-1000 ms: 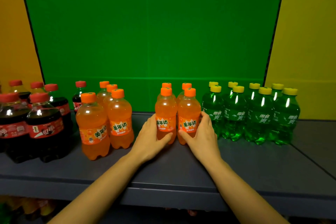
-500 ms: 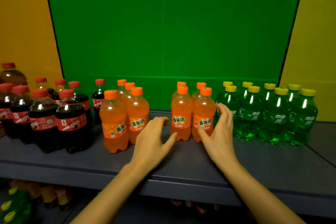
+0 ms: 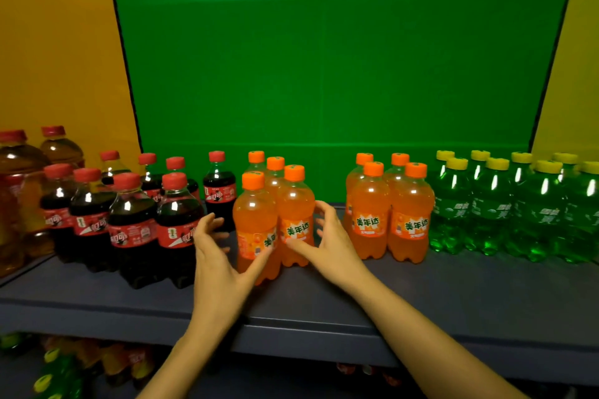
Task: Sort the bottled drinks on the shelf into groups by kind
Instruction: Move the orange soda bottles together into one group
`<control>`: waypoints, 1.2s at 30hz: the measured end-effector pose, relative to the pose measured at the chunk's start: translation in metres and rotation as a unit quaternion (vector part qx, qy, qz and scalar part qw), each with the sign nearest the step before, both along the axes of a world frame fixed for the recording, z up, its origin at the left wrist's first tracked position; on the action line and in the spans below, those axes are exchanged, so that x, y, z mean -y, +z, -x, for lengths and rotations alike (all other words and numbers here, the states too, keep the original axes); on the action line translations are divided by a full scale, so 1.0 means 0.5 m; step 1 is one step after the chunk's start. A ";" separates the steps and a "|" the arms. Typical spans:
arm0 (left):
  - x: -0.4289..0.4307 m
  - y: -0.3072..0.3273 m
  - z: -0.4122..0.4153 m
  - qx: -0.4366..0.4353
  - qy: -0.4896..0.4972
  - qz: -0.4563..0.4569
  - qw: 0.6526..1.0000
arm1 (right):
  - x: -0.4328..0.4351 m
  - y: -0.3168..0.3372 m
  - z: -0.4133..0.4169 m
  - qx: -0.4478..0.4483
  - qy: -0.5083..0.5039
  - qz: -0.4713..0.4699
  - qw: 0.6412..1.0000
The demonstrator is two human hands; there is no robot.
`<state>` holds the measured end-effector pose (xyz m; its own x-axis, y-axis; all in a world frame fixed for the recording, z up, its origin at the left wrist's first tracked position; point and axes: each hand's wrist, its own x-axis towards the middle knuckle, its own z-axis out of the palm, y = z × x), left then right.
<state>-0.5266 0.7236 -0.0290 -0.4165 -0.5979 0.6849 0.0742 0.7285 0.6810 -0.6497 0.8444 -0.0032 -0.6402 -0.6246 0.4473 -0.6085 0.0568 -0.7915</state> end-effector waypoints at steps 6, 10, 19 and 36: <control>0.019 0.001 0.002 0.073 -0.139 -0.073 0.985 | 0.024 -0.017 0.001 0.041 -0.006 -0.033 0.999; 0.023 0.000 -0.002 0.079 -0.163 -0.092 0.979 | 0.019 -0.023 -0.004 0.020 -0.039 -0.026 0.999; 0.019 -0.001 -0.008 0.089 -0.202 -0.079 0.972 | 0.013 -0.029 -0.001 -0.014 -0.161 0.010 0.987; -0.003 0.028 0.085 0.136 -0.220 -0.005 0.966 | 0.022 -0.035 0.026 -0.038 -0.251 -0.013 0.967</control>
<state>-0.5692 0.7250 -0.0148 -0.7955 -0.3272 0.5100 0.1931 0.6609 0.7252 -0.6629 0.8332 -0.0205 -0.8312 -0.2552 0.4940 -0.5560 0.3796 -0.7394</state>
